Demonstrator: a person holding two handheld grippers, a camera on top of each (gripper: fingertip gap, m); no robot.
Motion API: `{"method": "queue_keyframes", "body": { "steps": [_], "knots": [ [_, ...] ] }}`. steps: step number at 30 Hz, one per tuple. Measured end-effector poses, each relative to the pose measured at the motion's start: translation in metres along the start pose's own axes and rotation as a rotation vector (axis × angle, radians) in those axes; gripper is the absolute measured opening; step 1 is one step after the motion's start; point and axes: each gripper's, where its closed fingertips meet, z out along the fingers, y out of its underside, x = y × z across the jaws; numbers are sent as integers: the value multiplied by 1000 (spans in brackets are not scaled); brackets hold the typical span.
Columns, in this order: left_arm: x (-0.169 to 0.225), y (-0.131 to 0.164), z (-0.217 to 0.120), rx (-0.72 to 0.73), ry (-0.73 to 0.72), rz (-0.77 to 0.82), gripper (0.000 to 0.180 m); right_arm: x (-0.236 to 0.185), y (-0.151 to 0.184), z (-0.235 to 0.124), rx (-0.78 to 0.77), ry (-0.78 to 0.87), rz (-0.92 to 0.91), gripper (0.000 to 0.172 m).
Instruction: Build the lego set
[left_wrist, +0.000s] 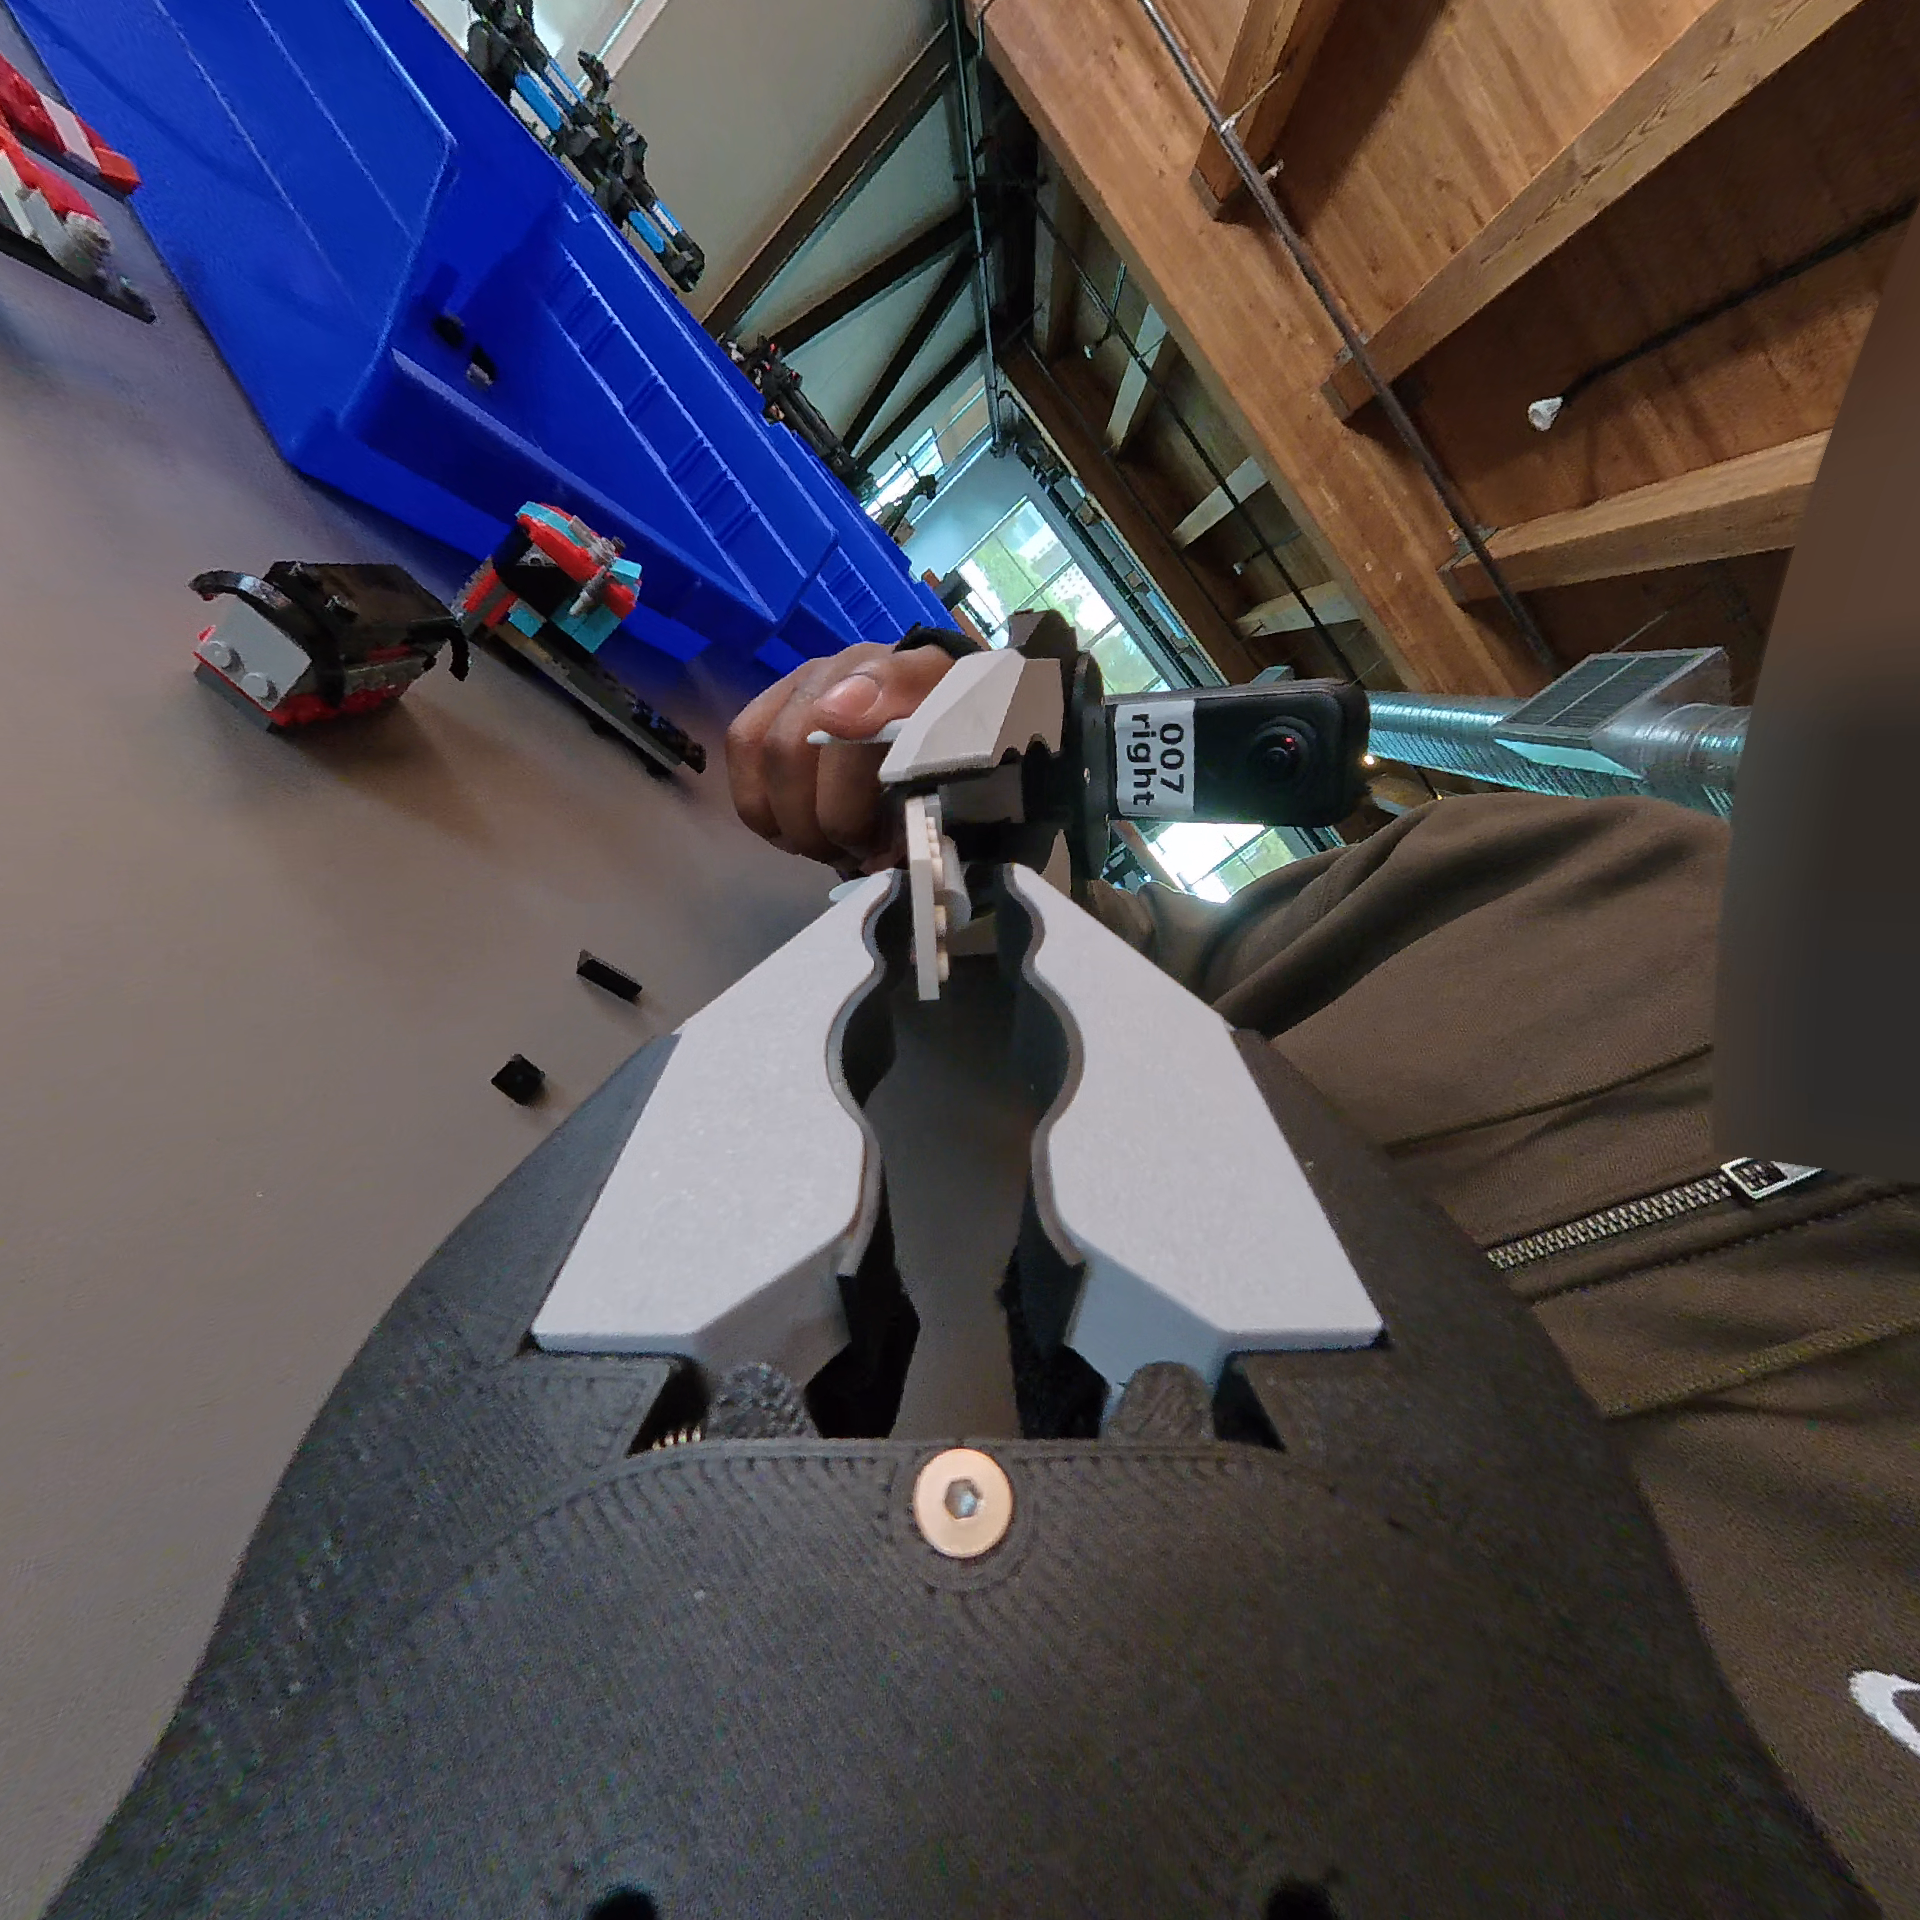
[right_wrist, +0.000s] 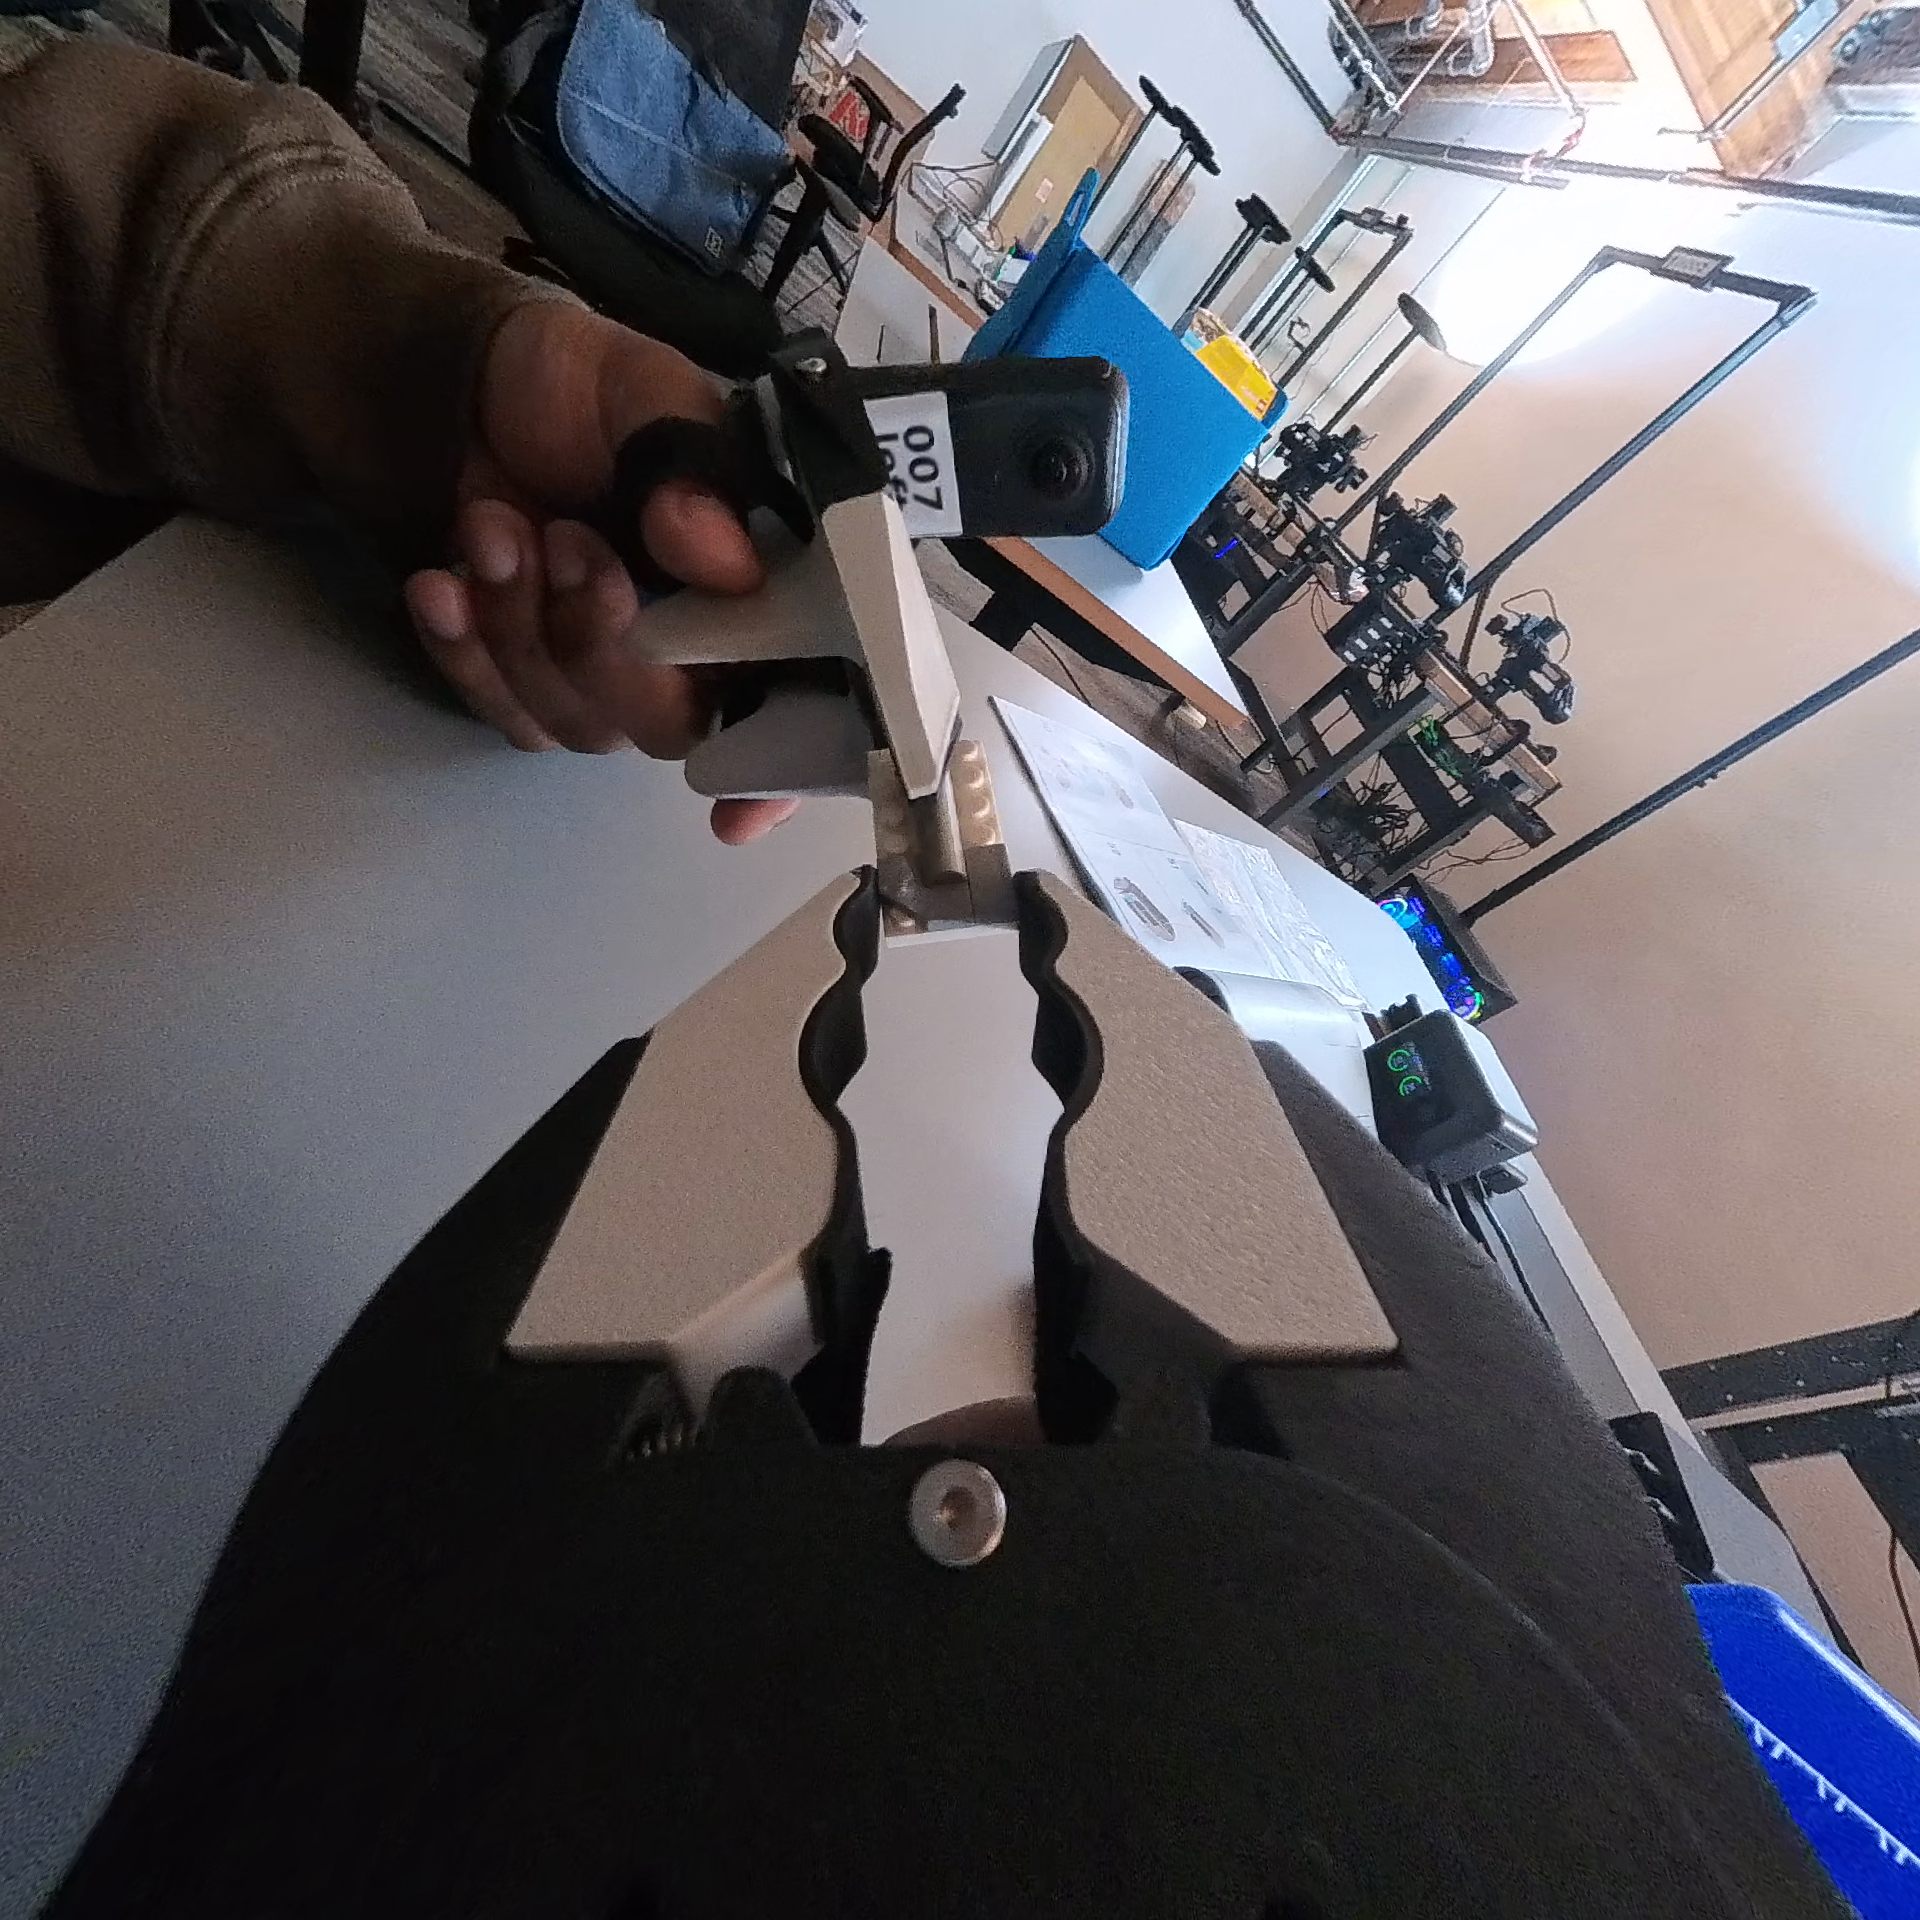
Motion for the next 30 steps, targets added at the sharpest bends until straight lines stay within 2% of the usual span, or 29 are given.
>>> {"method": "queue_keyframes", "body": {
  "steps": [8, 30],
  "knots": [
    [-2, -2, -1, 15, -11, -4, 10, 2, -2, 1, 8, 26, 3, 28],
    [-2, -6, -1, 42, 1, -21, 11, 5, -3, 2, 13, 51, -6, 28]
  ]
}}
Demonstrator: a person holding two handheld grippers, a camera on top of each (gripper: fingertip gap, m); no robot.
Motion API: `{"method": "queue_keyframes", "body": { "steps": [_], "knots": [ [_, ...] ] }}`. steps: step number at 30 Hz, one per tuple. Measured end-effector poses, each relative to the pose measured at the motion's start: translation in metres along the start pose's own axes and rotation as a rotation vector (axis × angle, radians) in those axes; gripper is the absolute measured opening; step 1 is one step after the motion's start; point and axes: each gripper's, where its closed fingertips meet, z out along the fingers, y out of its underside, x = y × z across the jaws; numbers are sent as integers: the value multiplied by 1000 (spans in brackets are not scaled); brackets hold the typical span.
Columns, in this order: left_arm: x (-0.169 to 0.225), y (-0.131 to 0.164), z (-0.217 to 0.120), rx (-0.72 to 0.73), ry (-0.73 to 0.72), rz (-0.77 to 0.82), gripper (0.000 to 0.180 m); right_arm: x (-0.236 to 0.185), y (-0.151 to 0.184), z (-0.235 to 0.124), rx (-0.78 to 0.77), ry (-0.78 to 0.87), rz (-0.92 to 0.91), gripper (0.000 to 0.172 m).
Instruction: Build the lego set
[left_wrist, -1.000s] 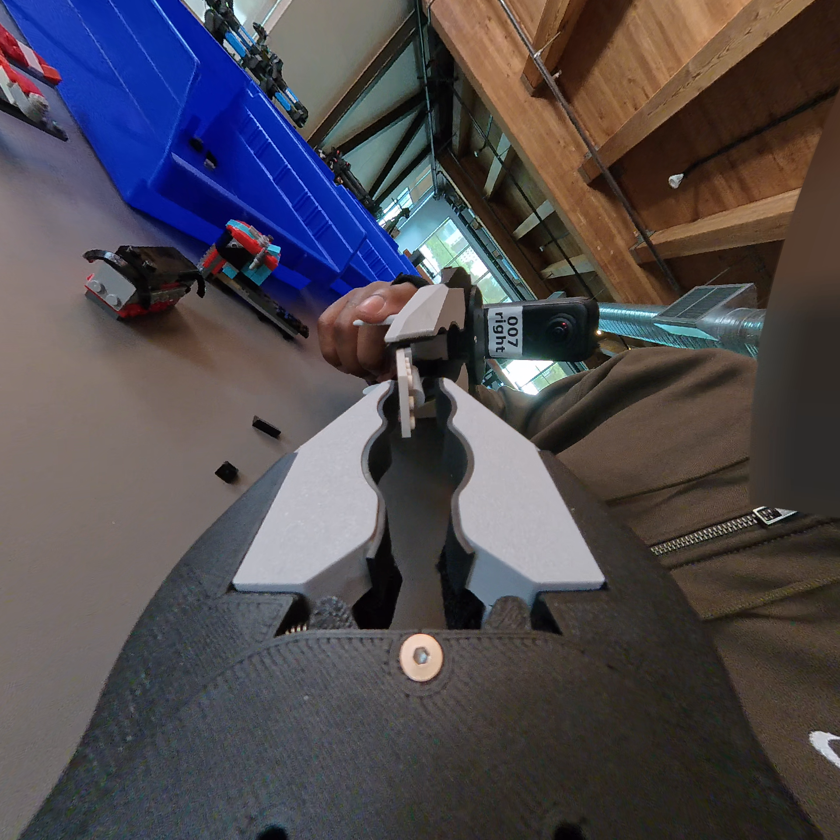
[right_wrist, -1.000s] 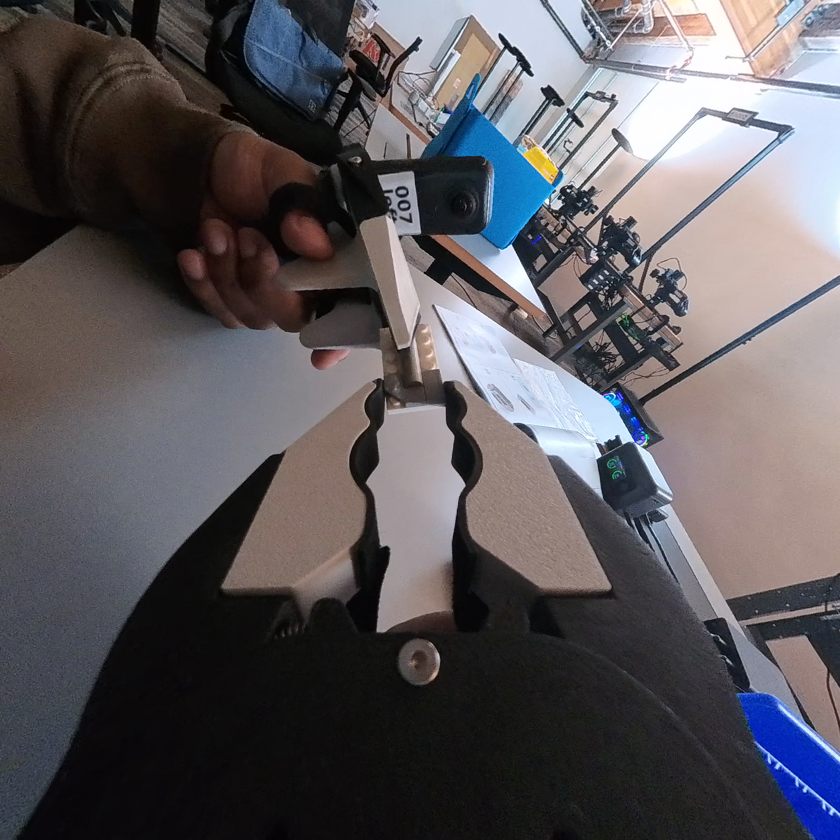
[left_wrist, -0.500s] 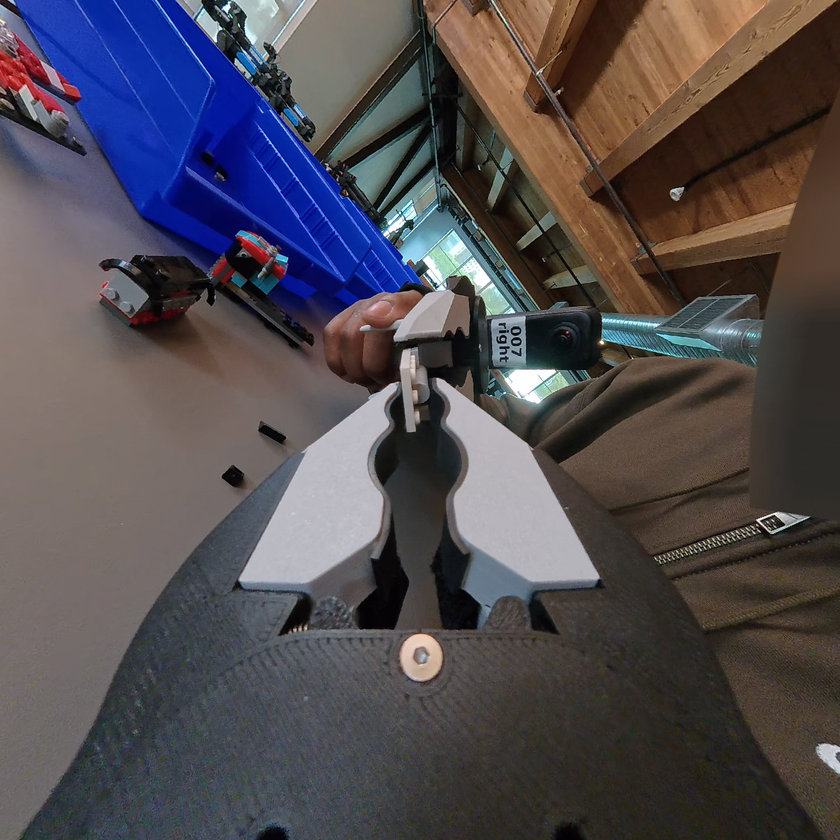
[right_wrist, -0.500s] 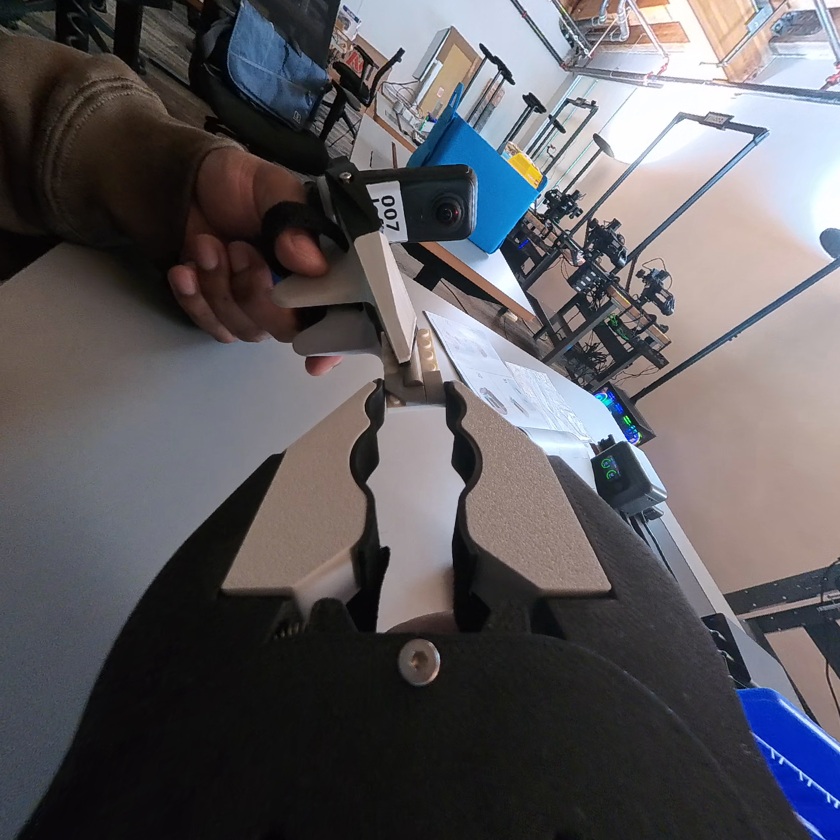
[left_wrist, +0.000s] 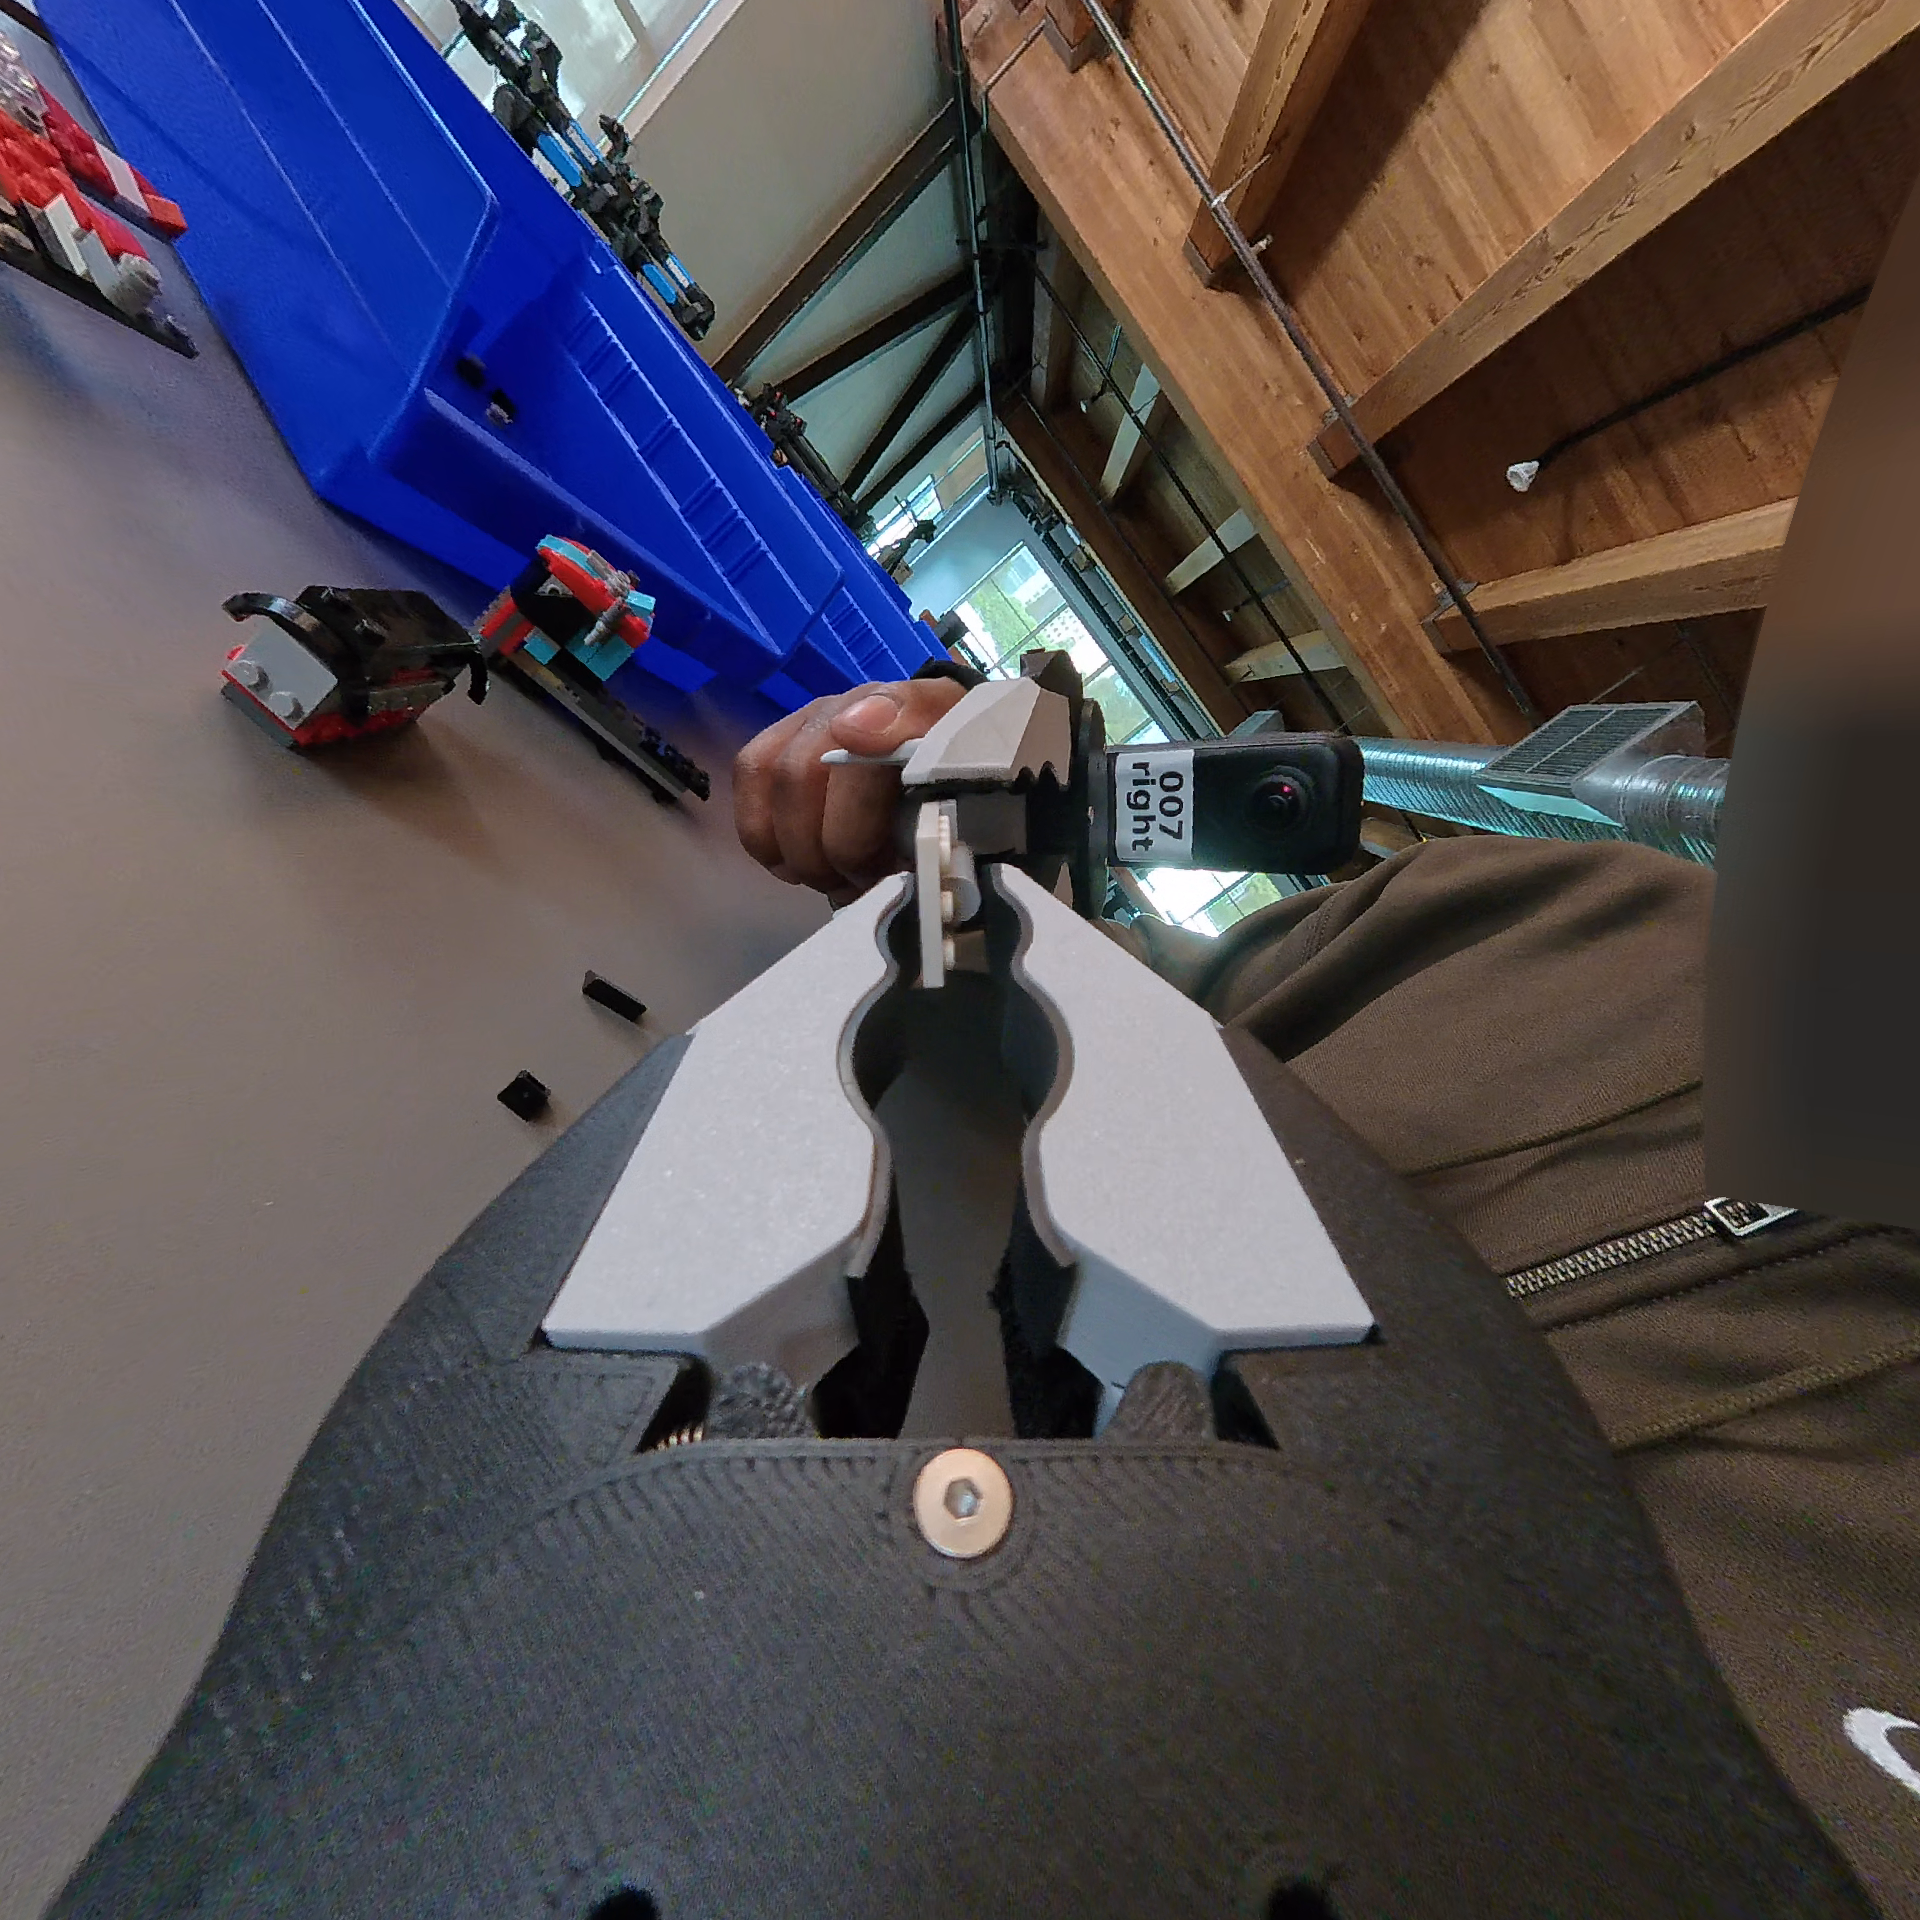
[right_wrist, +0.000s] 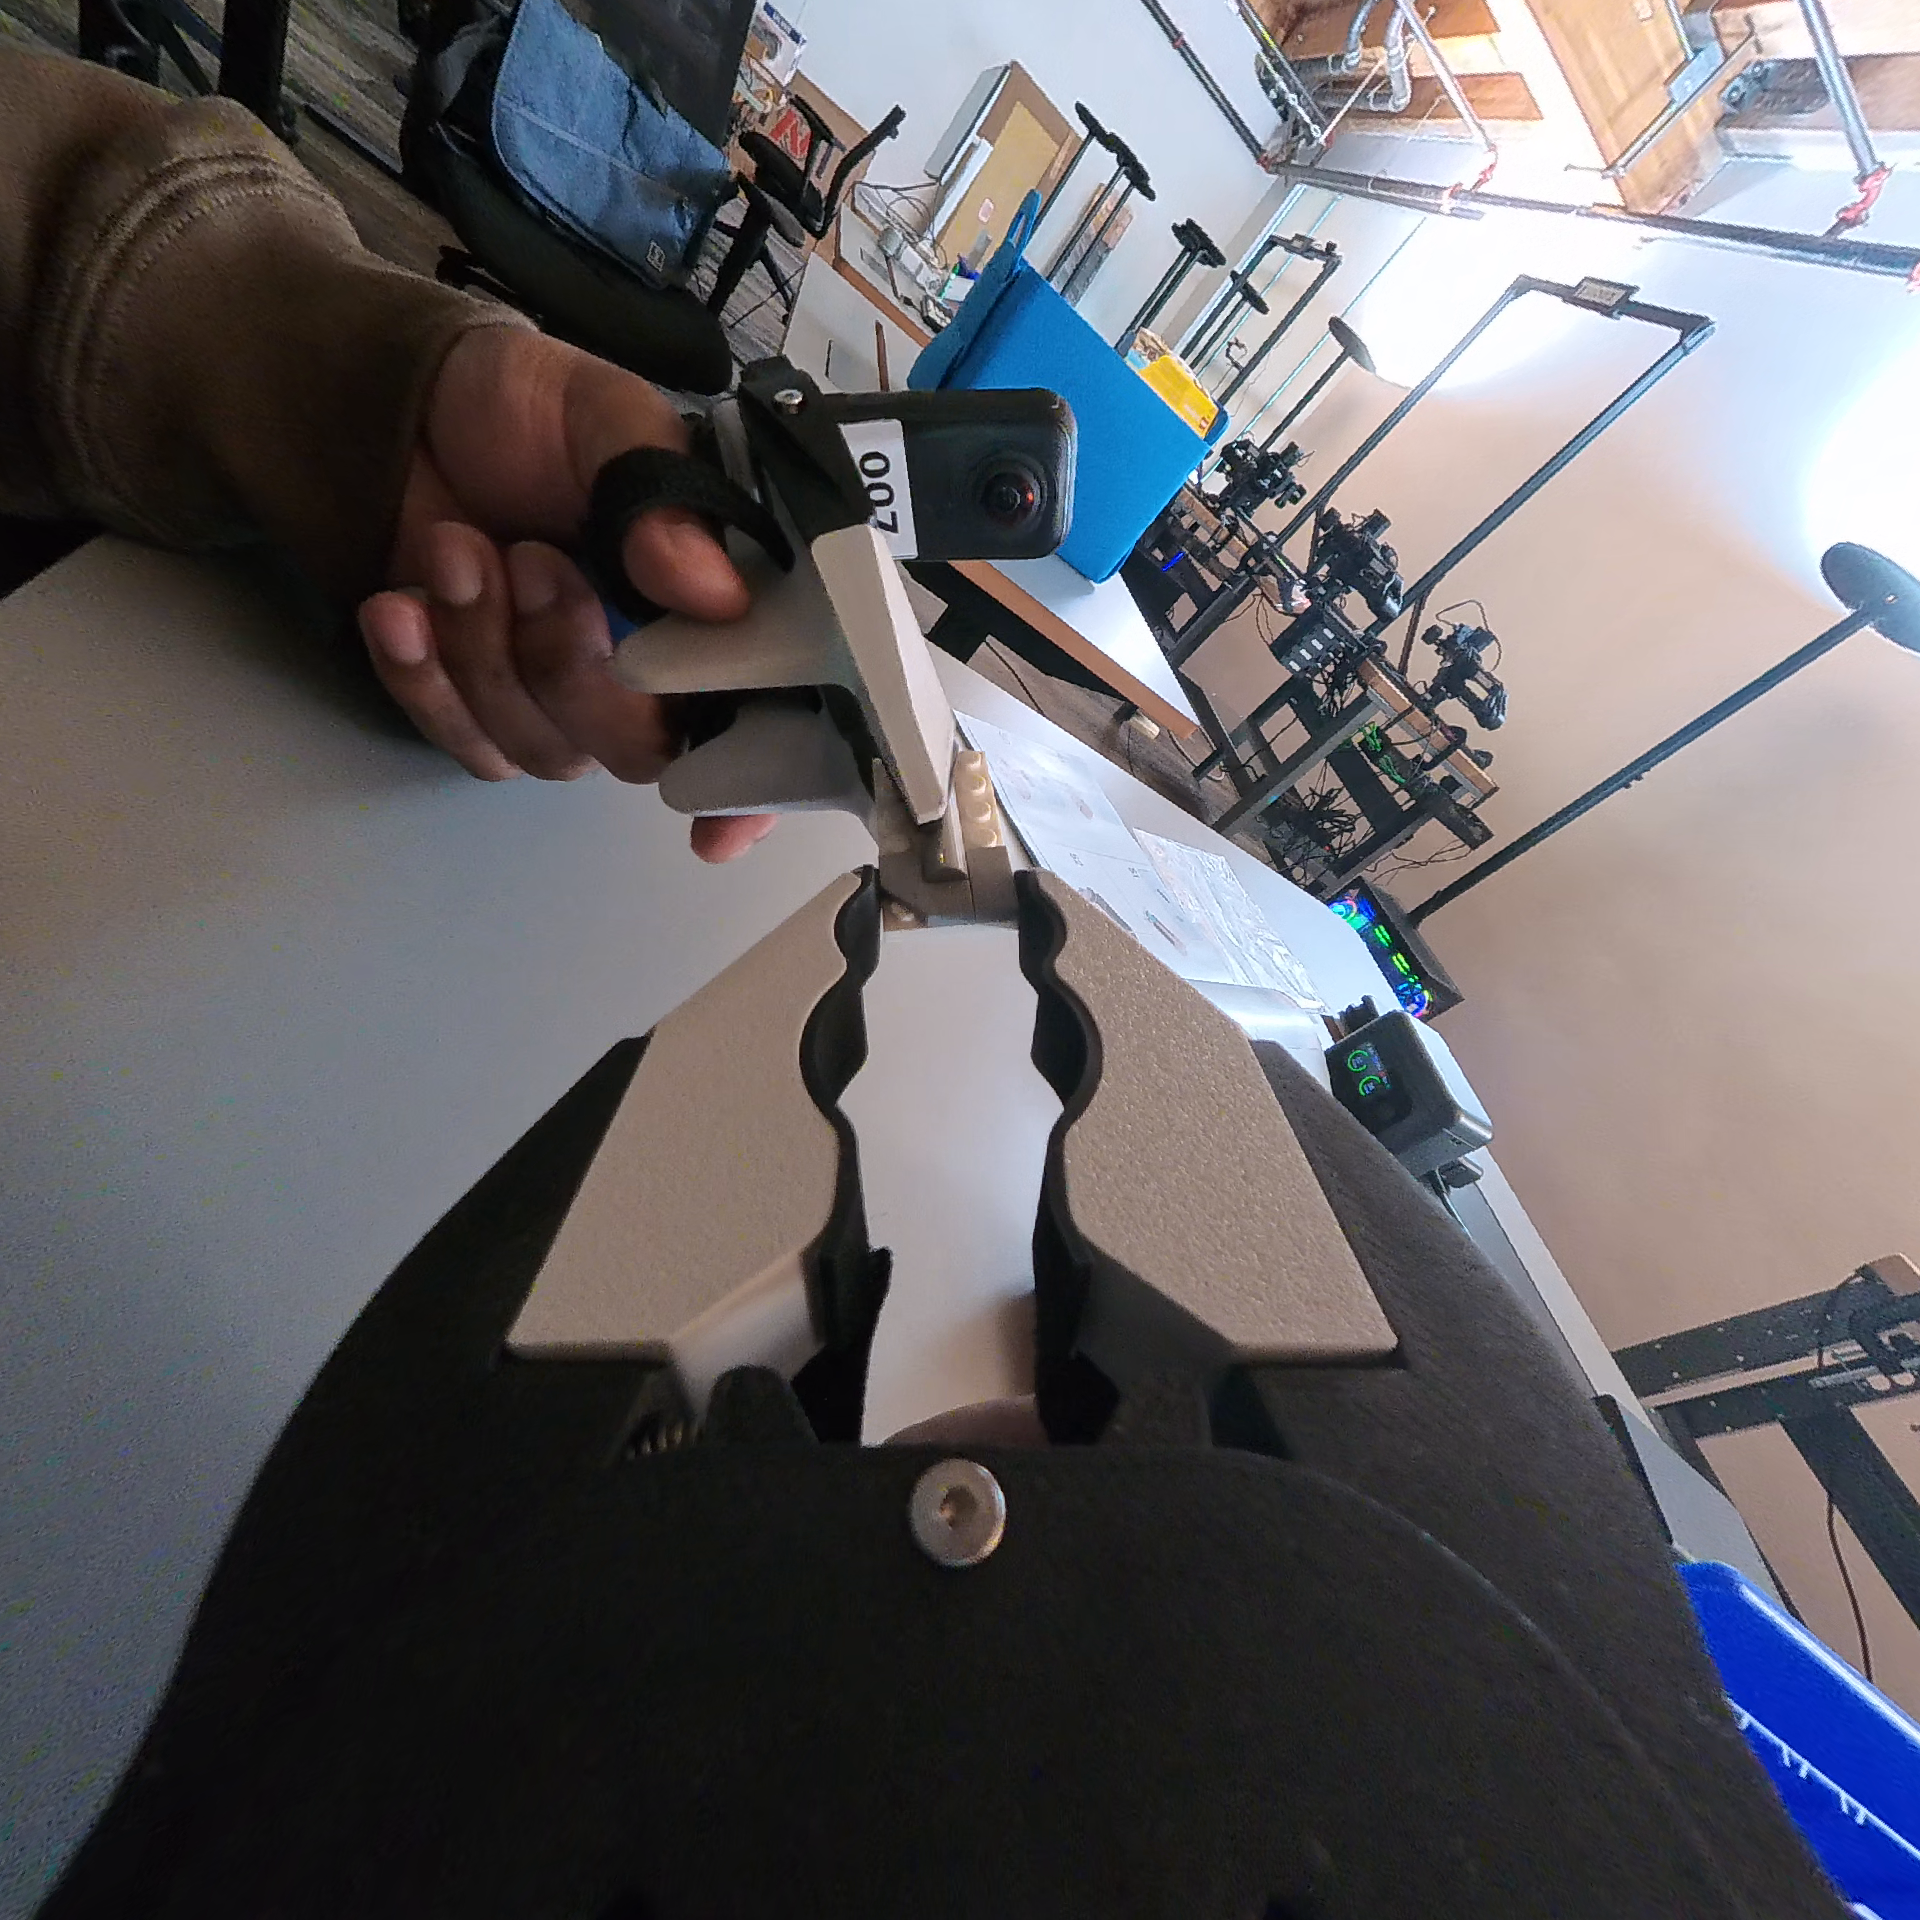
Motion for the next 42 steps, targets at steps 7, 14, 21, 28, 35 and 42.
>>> {"method": "queue_keyframes", "body": {
  "steps": [7, 14, 21, 28, 35, 42],
  "knots": [
    [-1, 0, 0, 2, -5, 4, 10, -1, 0, 1, -3, -1, 0, 28],
    [-4, -14, -8, 87, -10, -21, 10, 5, 15, -8, -102, -66, 134, 35],
    [-14, -16, -13, 96, -92, -6, 9, -5, 63, -29, -462, -128, 472, 35],
    [-25, -12, -14, 71, -179, 9, 10, -33, 89, -31, -643, 6, 676, 33],
    [-24, -10, -13, 59, -180, 13, 10, -35, 104, -29, -726, 34, 644, 10],
    [-23, -9, -13, 52, -178, 14, 10, -30, 101, -27, -672, 15, 654, 5]
  ]
}}
